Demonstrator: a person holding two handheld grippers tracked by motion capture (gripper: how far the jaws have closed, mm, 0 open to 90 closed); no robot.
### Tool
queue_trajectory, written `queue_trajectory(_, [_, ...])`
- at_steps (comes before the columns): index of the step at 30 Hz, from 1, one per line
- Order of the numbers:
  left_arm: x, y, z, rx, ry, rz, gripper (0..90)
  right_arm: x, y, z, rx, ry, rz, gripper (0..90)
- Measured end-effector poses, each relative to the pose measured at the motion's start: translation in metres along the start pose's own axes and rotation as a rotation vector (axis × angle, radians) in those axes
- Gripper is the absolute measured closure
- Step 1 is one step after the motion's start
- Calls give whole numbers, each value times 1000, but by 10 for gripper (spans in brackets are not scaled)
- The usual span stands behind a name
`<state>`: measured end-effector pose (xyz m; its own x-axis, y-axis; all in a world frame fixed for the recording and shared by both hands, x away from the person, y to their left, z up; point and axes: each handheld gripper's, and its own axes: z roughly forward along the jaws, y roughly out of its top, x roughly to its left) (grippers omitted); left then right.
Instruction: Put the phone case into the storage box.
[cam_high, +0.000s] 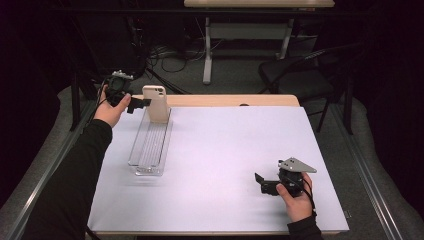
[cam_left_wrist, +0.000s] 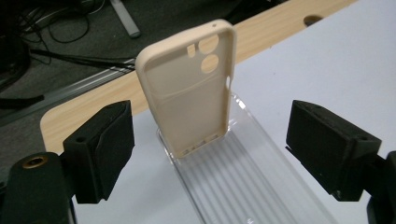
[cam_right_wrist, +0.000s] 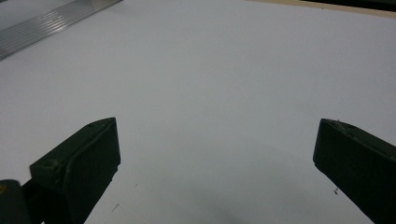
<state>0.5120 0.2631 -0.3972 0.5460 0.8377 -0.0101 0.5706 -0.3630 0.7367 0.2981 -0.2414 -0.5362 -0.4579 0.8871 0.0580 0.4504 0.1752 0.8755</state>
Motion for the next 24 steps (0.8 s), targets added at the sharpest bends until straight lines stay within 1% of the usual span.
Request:
queue_trajectory(1, [0, 0, -2, -6, -5, -4, 153, 0, 0, 0, -2, 1, -1, 2])
queue_trajectory(3, [-1, 1, -5, -13, 2, -4, 152, 0, 0, 0, -3, 3, -3, 2])
queue_trajectory(5, [-2, 1, -8, -20, -2, -15, 151, 0, 0, 0, -4, 7, -5, 2])
queue_trajectory(7, [-2, 1, -10, -25, 4, -27, 151, 0, 0, -1, 3, 11, -11, 2])
queue_trajectory(10, [-3, 0, -14, -24, 11, -36, 151, 2, -1, -2, -3, 16, 5, 2])
queue_trajectory(14, [-7, 0, -20, -11, -3, -21, 151, 3, -2, -2, -3, 26, -5, 2])
queue_trajectory(17, [-12, -2, -22, 18, 4, -2, 152, 3, -3, -3, 0, 29, -1, 2])
queue_trajectory(18, [-14, -3, -23, 17, 2, -1, 152, 3, -3, -3, -5, 30, 7, 2])
queue_trajectory(20, [-17, -4, -26, 10, -6, -4, 152, 1, -4, -4, -11, 30, 5, 2])
queue_trajectory(21, [-19, -5, -28, 6, -14, -10, 152, 1, -4, -5, -8, 29, -4, 2])
queue_trajectory(24, [-25, -5, -34, 5, -22, -3, 154, 1, -4, -5, -9, 22, -14, 2])
